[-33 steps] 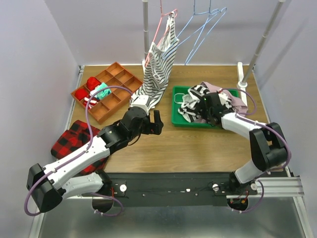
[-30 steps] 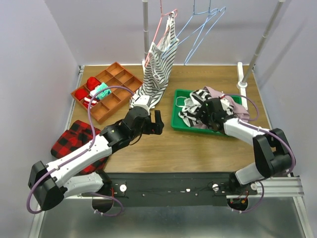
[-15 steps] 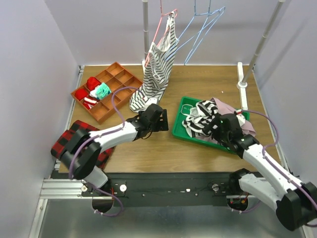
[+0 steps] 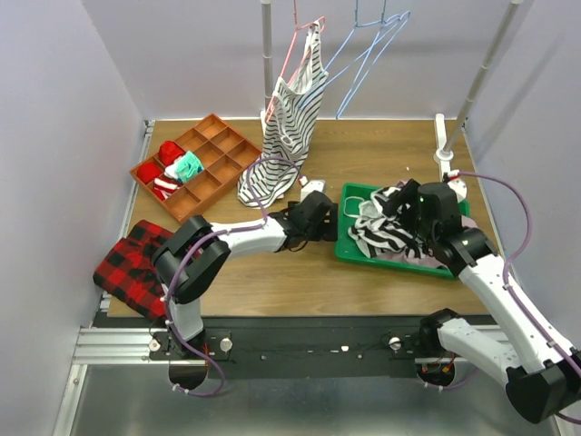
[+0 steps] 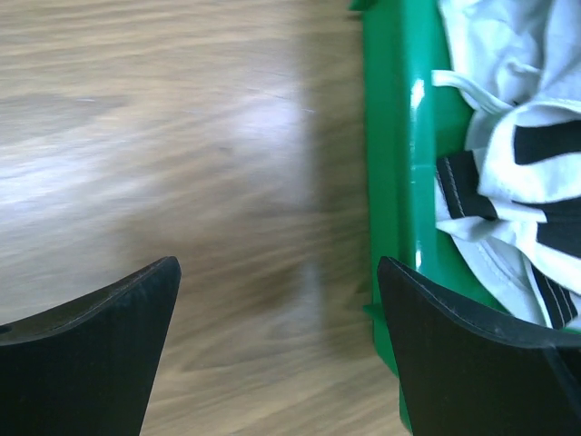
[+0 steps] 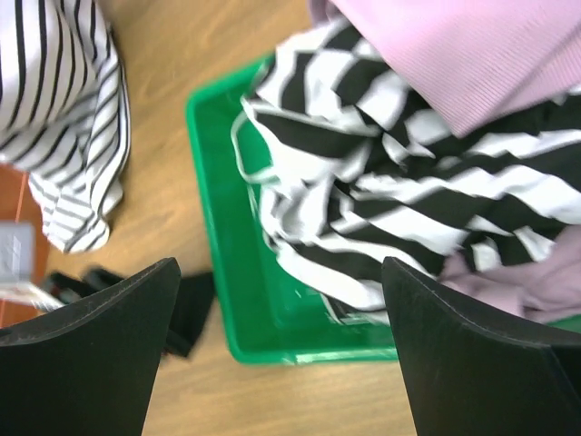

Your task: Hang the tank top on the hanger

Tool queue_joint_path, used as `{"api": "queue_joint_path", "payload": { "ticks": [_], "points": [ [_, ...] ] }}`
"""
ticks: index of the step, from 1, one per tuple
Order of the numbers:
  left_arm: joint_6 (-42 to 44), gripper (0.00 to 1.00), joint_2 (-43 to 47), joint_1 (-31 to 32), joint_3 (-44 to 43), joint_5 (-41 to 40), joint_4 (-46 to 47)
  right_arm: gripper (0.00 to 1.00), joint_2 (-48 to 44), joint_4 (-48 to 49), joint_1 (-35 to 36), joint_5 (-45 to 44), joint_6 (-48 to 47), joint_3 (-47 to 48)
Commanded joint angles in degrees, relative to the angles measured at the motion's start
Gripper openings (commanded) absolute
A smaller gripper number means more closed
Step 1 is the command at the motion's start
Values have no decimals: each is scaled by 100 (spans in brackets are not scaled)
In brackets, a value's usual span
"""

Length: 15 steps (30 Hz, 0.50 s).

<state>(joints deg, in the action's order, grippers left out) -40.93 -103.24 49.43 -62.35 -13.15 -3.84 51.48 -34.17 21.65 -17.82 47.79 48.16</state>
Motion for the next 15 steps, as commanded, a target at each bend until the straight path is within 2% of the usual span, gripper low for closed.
{"api": "queue_joint_path", "payload": {
  "ticks": [1, 5, 10, 15],
  "points": [
    [50, 99, -318, 514, -496, -39, 111, 100, 554, -361, 6, -985, -244, 465],
    [-29, 99, -591, 796, -857, 110, 199, 100, 1187, -371, -47, -1153, -217, 668],
    [50, 99, -1065, 1147, -1612, 277, 181, 100, 1434, -353, -283, -1311, -182, 589],
    [-64, 99, -1321, 1209, -1833, 699, 612, 100, 1619, -546, -504, -1591, -7, 493]
  ]
}}
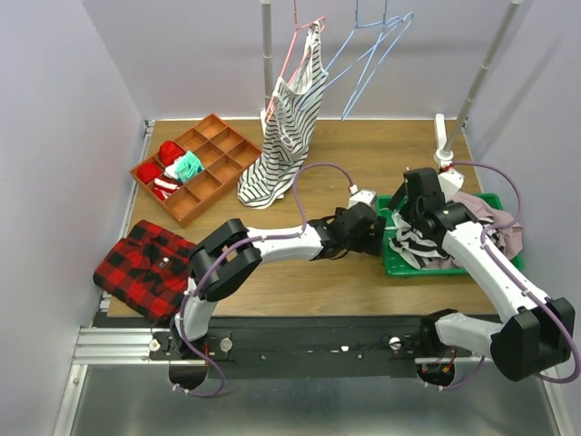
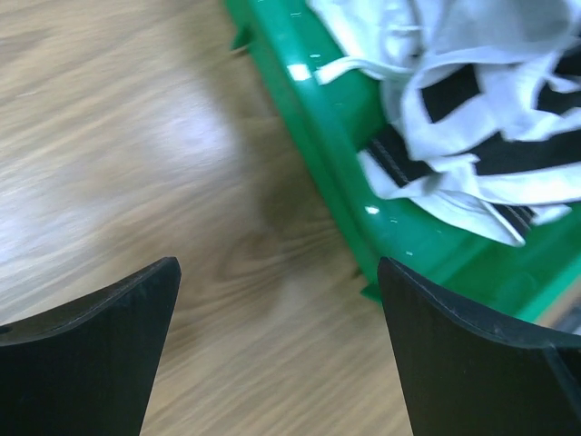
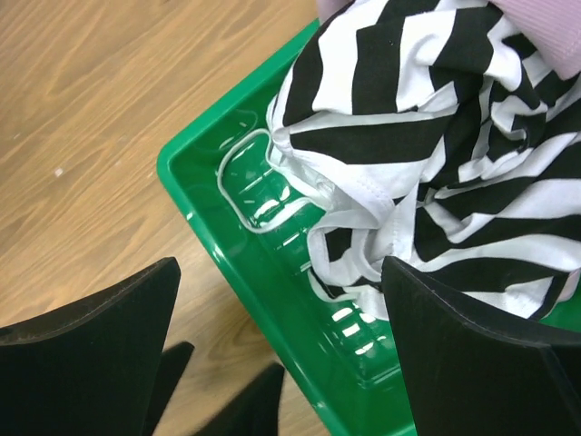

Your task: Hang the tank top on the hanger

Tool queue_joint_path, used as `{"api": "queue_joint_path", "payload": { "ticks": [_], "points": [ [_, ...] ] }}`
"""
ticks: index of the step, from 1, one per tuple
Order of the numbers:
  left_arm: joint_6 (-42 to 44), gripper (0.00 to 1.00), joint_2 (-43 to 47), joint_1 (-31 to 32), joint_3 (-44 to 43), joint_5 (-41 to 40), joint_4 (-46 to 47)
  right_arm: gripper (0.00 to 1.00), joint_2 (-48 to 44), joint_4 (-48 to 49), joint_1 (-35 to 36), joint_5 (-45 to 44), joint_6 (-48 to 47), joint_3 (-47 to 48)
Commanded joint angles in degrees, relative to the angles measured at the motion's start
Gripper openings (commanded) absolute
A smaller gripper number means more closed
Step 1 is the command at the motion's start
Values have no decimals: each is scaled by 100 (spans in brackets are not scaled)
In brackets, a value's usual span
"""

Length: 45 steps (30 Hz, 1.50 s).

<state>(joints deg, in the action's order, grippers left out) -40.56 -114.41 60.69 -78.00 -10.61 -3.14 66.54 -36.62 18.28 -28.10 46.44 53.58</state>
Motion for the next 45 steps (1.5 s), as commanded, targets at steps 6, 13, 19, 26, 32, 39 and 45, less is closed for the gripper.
{"api": "queue_joint_path", "payload": {
  "ticks": [6, 13, 19, 26, 32, 39, 45],
  "points": [
    [-163, 99, 155, 66, 240, 385, 797, 98, 289, -495, -413, -925, 287, -234],
    [-216, 99, 1147, 22, 1215, 191, 981, 83, 859, -13, -729, -891, 243, -524],
    [-76, 99, 2025, -13, 1822, -212, 753, 27, 870, 200, -756, -697, 59, -245],
    [12, 99, 3073, -74, 2218, -476, 508, 1, 176, -880, -756, -522, -539, 1668],
    [223, 99, 3829, -101, 2166, -635, 61, 1, -203, -1514, -756, -346, -671, 2920],
    [496, 99, 4286, -153, 1762, -696, -406, 1, -195, -1726, -756, 67, -680, 4273],
    [645, 99, 4576, -215, 1568, -881, -661, 1, 78, -1682, -765, 330, -618, 5372]
  ]
}}
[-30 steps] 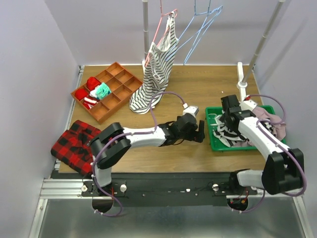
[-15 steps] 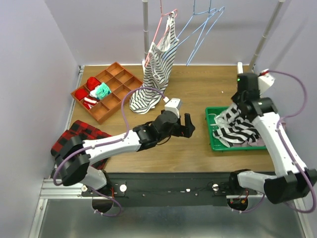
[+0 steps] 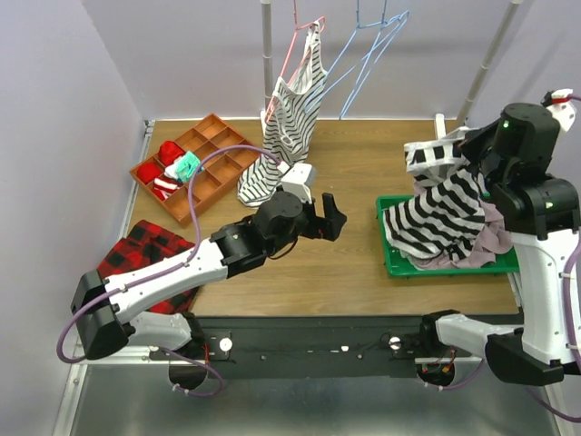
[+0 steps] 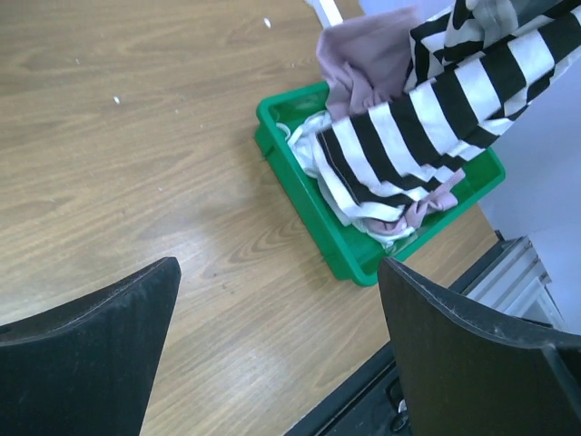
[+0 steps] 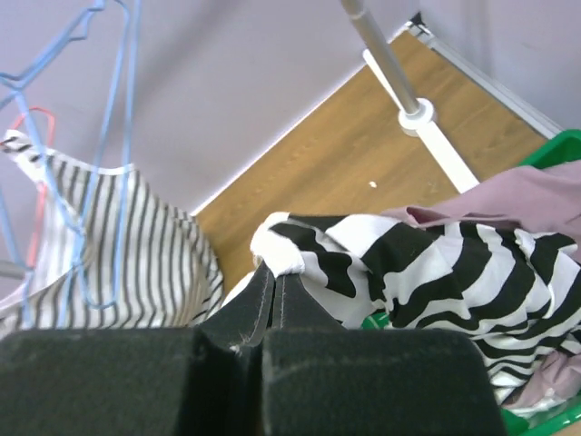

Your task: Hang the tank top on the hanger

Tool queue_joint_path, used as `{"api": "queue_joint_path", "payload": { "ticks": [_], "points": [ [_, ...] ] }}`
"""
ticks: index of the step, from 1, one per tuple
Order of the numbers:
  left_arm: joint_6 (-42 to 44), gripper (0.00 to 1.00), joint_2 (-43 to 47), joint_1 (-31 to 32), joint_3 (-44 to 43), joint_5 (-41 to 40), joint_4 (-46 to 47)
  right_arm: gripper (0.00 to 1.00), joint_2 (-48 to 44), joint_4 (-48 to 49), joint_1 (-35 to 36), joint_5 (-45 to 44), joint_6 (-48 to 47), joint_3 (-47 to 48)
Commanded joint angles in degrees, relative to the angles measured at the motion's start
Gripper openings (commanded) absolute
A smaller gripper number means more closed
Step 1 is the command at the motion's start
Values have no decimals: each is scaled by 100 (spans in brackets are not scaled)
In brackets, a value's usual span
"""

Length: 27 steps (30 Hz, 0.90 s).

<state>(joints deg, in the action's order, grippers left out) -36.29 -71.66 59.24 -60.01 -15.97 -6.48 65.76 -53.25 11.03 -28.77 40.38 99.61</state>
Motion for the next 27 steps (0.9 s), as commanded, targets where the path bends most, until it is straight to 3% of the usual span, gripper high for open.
{"api": "queue_joint_path", "payload": {
  "ticks": [1, 5, 10, 12, 17, 23, 26, 27],
  "points": [
    [228, 99, 389, -80, -248, -372, -336, 1, 174, 130, -31, 660, -13, 857],
    [237, 99, 679, -132, -257, -574, -485, 1, 725, 263, -30, 1417, -4, 1691],
    [228, 99, 1223, -264, -204, -829, -643, 1, 1650, 139, -30, 2829, 136, 3693],
    [254, 99, 1382, -299, -204, -925, -767, 1, 1774, 376, -30, 3393, 364, 3820],
    [255, 99, 1979, -431, -196, -1435, -1127, 1, 1792, 1800, -13, 5749, 1180, 2935],
    [158, 99, 2578, -493, -2, -1892, -1390, 1, 977, 2705, 696, 6138, 1271, 1239],
    [96, 99, 2630, -510, 76, -1928, -1540, 1, 650, 2671, 1075, 6059, 912, 97],
    [70, 99, 2648, -510, 129, -1893, -1558, 1, 353, 2689, 1094, 6068, 788, -742]
  ]
}}
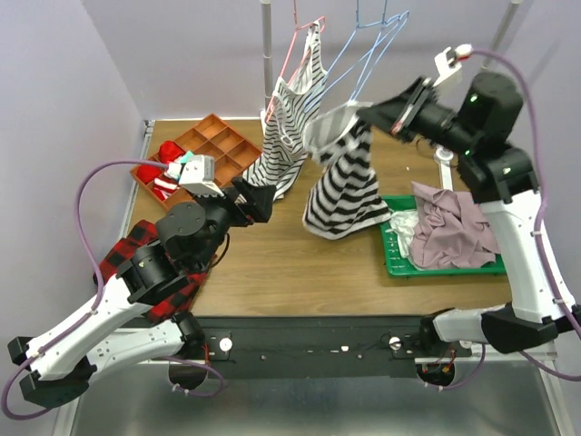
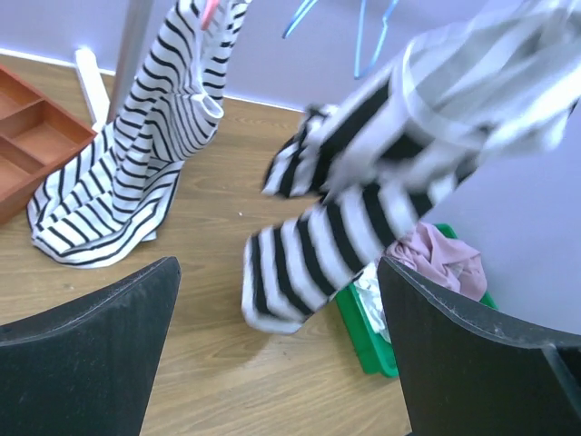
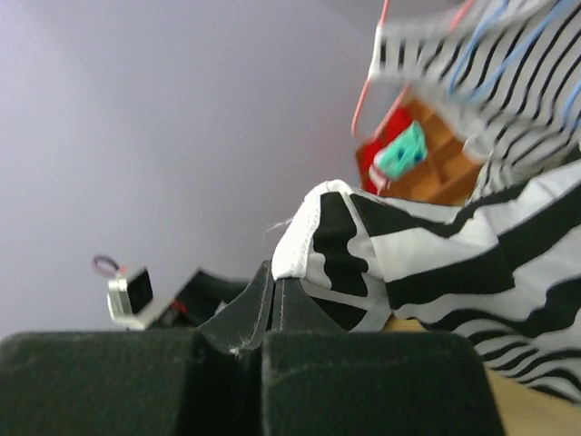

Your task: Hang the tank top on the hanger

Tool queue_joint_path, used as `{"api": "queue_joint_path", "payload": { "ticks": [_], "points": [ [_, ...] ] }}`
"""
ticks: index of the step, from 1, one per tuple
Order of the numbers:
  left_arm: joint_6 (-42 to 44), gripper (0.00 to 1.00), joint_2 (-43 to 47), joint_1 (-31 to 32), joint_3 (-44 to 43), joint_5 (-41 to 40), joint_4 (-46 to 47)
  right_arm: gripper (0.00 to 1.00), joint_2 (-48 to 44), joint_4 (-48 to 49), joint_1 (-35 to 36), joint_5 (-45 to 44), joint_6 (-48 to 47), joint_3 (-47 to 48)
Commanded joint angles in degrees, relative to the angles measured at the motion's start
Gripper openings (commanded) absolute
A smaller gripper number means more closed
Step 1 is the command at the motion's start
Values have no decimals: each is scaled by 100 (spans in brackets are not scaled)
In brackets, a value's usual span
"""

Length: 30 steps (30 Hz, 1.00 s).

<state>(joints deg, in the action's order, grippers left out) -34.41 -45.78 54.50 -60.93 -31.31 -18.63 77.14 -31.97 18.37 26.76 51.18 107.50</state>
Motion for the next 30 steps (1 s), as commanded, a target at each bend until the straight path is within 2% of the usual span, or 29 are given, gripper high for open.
{"api": "queue_joint_path", "payload": {
  "ticks": [1, 2, 4, 5, 6, 7, 10, 12, 18, 23, 27, 30],
  "points": [
    [-162, 99, 104, -27, 282, -323, -343, 2, -945, 429, 360, 227, -441, -1957],
    [-188, 99, 104, -36, 422, -288, -351, 6, -1095, 367, 378, -37, -694, -2396],
    [-258, 99, 52, -45, 616, -157, -325, 27, -1561, 341, 369, -311, -889, -3772],
    [-276, 99, -9, -53, 756, -121, -325, 35, -1675, 279, 369, -538, -1160, -4198],
    [-276, 99, -80, -54, 810, -95, -360, 47, -1781, 235, 369, -645, -1258, -4533],
    [-268, 99, -237, -54, 854, -51, -404, 53, -1965, 52, 369, -811, -1373, -5015],
    [-329, 99, -449, -54, 1178, 255, -361, 69, -2421, -20, 386, -1164, -1585, -5572],
    [-399, 98, -563, -62, 1486, 415, -97, 72, -2598, 94, 395, -1069, -1532, -5933],
    [-469, 98, -1275, -167, 1821, 546, 228, 73, -2713, -100, 579, -1244, -1558, -6249],
    [-584, 91, -2030, -800, 2006, 1626, 1131, 72, -2828, 340, 1307, -1489, -1190, -6970],
    [-461, 82, -2391, -687, 2076, 2435, 1608, 71, -2836, 384, 1494, -2147, -1172, -7480],
    [-312, 82, -2523, -283, 2129, 2498, 1591, 71, -2810, 647, 1494, -2123, -1163, -7770]
  ]
}}
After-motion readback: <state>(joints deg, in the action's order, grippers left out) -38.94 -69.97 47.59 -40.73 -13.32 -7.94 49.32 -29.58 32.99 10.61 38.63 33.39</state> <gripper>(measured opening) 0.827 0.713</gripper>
